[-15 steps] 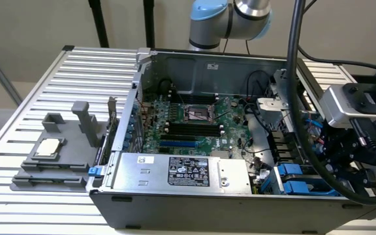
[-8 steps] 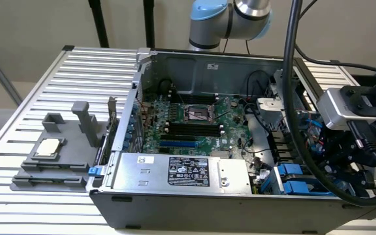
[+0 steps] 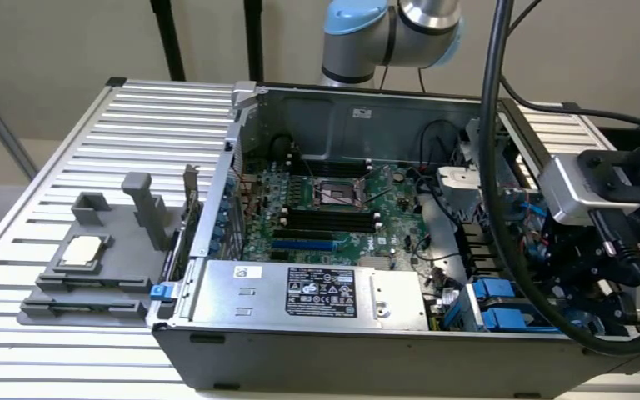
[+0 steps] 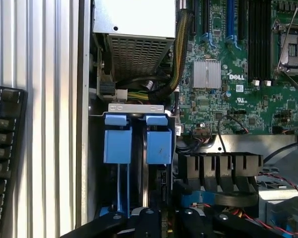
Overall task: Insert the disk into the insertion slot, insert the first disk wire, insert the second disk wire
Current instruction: 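Insert the first disk wire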
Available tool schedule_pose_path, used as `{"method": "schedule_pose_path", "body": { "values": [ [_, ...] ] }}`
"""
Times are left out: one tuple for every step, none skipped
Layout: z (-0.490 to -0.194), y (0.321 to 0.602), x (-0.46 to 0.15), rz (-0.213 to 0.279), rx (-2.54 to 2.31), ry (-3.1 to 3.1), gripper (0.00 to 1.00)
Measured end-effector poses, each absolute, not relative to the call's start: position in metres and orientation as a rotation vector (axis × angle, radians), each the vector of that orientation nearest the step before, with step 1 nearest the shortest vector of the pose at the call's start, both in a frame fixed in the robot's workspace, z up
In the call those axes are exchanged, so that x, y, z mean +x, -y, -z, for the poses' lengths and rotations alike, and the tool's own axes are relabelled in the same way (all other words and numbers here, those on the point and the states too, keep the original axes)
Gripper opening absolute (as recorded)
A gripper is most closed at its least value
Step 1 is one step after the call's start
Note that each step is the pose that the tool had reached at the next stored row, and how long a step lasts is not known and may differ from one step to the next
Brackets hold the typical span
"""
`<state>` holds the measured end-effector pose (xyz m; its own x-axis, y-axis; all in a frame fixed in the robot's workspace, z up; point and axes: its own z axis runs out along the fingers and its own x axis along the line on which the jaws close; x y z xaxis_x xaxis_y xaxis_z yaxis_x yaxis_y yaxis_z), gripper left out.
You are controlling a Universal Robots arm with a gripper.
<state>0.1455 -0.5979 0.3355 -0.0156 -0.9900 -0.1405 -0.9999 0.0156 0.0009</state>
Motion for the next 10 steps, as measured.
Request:
{"method": "schedule_pose_path", "body": {
  "values": [
    [-0.338,0.598,0.145,-0.152,-2.132,-2.165,0.25],
    [-0.342,0.599,0.145,-0.152,-2.132,-2.166,0.25],
    [-0.345,0.601,0.145,-0.152,-2.132,-2.166,0.25],
    [-0.347,0.602,0.144,-0.152,-2.132,-2.166,0.25],
    [-0.348,0.604,0.142,-0.152,-2.132,-2.166,0.25],
    [-0.349,0.605,0.139,-0.152,-2.132,-2.166,0.25],
    [-0.349,0.607,0.134,-0.152,-2.132,-2.166,0.25],
    [-0.349,0.608,0.130,-0.152,-2.132,-2.166,0.25],
    [-0.349,0.608,0.126,-0.152,-2.132,-2.166,0.25],
    [-0.349,0.608,0.125,-0.152,-2.132,-2.166,0.25]
  ]
}}
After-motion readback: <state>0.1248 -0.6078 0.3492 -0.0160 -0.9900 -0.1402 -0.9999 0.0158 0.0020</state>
